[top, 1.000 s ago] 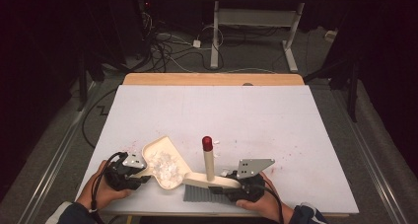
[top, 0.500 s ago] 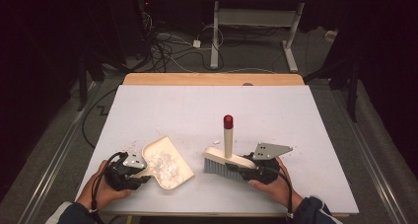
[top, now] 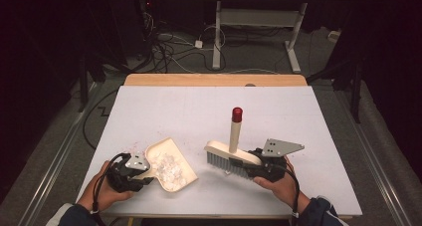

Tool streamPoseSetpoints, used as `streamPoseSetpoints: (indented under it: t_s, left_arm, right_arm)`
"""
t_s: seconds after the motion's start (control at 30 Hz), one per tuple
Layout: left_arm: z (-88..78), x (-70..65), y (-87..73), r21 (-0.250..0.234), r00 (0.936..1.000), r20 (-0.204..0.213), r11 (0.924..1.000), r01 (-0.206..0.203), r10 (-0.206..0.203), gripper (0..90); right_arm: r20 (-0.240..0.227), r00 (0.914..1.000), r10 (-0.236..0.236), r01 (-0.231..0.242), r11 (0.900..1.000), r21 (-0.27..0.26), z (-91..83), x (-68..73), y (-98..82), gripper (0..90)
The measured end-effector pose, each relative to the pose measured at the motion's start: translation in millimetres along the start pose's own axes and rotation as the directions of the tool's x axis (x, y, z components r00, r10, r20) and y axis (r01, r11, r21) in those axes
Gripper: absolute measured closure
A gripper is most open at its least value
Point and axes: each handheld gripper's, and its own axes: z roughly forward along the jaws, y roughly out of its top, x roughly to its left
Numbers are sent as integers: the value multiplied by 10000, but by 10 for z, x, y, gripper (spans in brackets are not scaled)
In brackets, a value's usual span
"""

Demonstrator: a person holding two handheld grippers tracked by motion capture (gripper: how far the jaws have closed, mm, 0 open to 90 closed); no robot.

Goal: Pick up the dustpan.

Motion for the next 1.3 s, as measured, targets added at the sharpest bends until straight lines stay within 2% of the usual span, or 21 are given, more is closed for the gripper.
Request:
streamPoseSetpoints:
  t_s: [0.07,0.13,0.2,0.3,0.37,0.47,0.6,0.67,0.73,0.87,0.97,1.03,1.17,1.27,1.3]
  left_arm:
    - [-3,5,-7,4,10000,2,10000,14,-14,635]
    - [-4,11,-15,20,10000,4,10000,36,-36,635]
    - [-5,18,-22,38,10000,-1,10000,54,-53,635]
    - [-9,26,-33,34,10000,-5,10000,74,-74,635]
    - [-8,28,-36,16,10000,2,10000,83,-83,635]
    - [-6,26,-35,24,10000,-10,10000,75,-75,635]
    - [-9,21,-34,32,10000,-30,10000,76,-76,635]
    - [-5,18,-30,41,10000,-33,10000,68,-68,635]
    - [-2,11,-22,39,10000,-8,10000,54,-54,635]
    - [23,-2,2,102,10000,42,9999,-28,28,635]
    - [55,-22,35,188,9999,90,9997,-133,131,635]
    - [72,-48,71,222,9997,96,9994,-248,246,635]
    - [97,-124,166,254,9985,192,9984,-508,504,635]
    - [120,-179,227,286,9980,269,9979,-577,570,635]
    - [125,-194,245,296,9980,290,9979,-576,567,635]
  right_arm:
    - [-517,9987,33,-31,10000,31,-4,92,-4,678]
    - [-1096,9939,156,-136,9997,187,23,180,-40,677]
    - [-1403,9900,151,-92,9990,432,73,265,-81,677]
    - [-2013,9795,100,54,9971,757,157,345,-136,677]
    - [-2246,9745,-13,240,9949,984,208,374,-172,677]
    - [-2185,9758,-55,324,9923,1196,245,352,-218,677]
    - [-1642,9863,-145,356,9913,1264,206,237,-228,677]
    - [-1215,9924,-202,357,9913,1267,172,162,-229,677]
    - [-833,9959,-345,446,9914,1228,140,75,-219,677]
    - [-33,9997,-234,236,9945,1018,104,-101,-197,677]
    - [401,9991,-148,116,9968,788,85,-218,-168,678]
    - [515,9986,106,-131,9987,484,66,-285,-138,677]
    - [839,9962,217,-222,9997,53,34,-327,-62,677]
    - [1461,9887,329,-284,9991,-326,6,-329,-11,677]
    - [1777,9833,395,-320,9985,-447,0,-327,-2,677]
